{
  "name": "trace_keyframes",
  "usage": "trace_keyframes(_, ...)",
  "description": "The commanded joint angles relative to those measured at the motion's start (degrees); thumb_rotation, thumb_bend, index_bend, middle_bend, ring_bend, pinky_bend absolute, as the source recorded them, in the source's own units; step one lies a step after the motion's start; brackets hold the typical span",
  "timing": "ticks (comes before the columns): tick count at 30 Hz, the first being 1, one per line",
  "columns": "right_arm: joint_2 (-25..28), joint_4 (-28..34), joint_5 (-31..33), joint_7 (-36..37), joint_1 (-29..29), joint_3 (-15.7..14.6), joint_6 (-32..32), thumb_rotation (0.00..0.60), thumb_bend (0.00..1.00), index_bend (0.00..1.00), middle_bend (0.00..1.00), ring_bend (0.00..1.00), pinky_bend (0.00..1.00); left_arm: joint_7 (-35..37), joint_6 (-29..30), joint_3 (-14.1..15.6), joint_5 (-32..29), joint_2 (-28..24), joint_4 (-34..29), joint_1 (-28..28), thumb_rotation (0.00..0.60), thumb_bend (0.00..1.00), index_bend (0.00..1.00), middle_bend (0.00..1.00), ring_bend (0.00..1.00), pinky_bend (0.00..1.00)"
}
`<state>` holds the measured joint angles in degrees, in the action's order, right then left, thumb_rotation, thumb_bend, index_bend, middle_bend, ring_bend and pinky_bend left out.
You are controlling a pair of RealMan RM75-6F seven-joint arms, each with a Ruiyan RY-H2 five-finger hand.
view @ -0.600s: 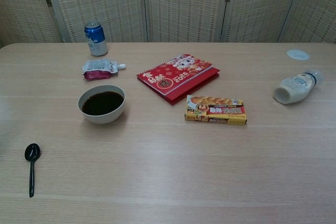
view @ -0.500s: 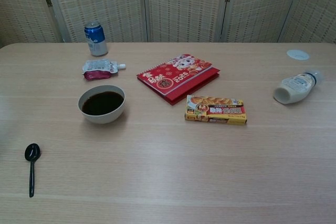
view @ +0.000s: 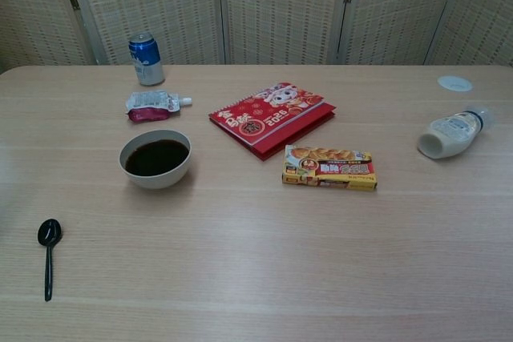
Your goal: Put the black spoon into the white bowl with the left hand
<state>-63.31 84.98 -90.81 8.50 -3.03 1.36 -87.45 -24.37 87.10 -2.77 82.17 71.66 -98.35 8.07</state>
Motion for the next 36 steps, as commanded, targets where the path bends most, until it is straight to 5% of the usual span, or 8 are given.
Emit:
trace_keyframes(1,-0.01,-0.01,-0.02,0.08,0.07,0.05,-0.19,0.6,0.3,0.07,0.18,0.15,0.16,0.5,-0.19,-0.1,0.41,-0.06,0.36,0.17,0.6,0.27,0.24,0.32,0.31,0.29)
trace_keyframes(10,-0.1,-0.06,-0.49,0.17,0.09,0.32,-1.09,0.6,0.3,0.07,0.19,0.18,0.16,3.23,-3.36,-0.12,1.67,-1.07,2.22,1.86,0.6,0.27,0.28,0.34,0.38,0.6)
trace_keyframes(15,-0.15,0.02,-0.63,0.04,0.16,0.29,-1.27,0.6,0.3,0.07,0.2,0.19,0.16,4.48,-8.13,0.79,1.86,-2.27,2.69,3.81,0.6,0.27,0.37,0.61,0.63,0.84)
trace_keyframes(23,-0.07,0.23,-0.63,-0.13,0.21,0.25,-1.31,0.6,0.3,0.07,0.2,0.22,0.16,9.07,-17.47,3.04,4.89,-4.23,4.18,8.65,0.6,0.27,0.44,0.8,0.77,0.92)
trace_keyframes(29,-0.05,0.28,-0.62,-0.15,0.09,0.26,-1.11,0.6,0.3,0.07,0.21,0.23,0.17,14.74,-18.91,4.04,10.42,-2.59,8.81,11.53,0.6,0.27,0.49,0.93,0.92,1.0)
trace_keyframes(36,0.0,0.34,-0.81,-0.17,-0.04,0.2,-0.97,0.6,0.3,0.07,0.21,0.24,0.18,19.26,-21.94,6.29,16.35,-1.13,14.15,15.55,0.6,0.27,0.5,0.95,0.93,1.0)
